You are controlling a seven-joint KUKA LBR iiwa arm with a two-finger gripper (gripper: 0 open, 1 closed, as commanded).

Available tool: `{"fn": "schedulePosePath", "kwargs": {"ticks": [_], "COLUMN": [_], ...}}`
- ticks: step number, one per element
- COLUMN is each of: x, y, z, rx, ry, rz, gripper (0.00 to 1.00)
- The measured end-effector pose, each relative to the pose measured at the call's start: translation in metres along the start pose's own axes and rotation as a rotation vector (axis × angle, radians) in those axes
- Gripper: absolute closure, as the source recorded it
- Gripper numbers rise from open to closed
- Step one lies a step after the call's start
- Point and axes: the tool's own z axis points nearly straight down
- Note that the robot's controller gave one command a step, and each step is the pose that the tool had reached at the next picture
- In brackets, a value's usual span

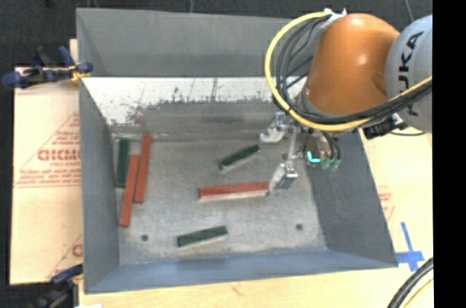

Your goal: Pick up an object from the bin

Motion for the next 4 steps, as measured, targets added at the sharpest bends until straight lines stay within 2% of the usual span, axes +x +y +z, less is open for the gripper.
{"fn": "schedulePosePath", "kwargs": {"ticks": [1,2,3,4], "x": [-0.001,0.0,-0.001,-0.001], "y": [0.0,0.003,0.012,0.012], "z": [-0.004,0.051,0.15,0.15], "rx": [0.0,0.0,0.002,0.002], "ry": [-0.007,-0.014,-0.01,-0.01], "rz": [0.0,0.04,-0.082,-0.082], "gripper": [0.0,0.0,1.0,1.0]}}
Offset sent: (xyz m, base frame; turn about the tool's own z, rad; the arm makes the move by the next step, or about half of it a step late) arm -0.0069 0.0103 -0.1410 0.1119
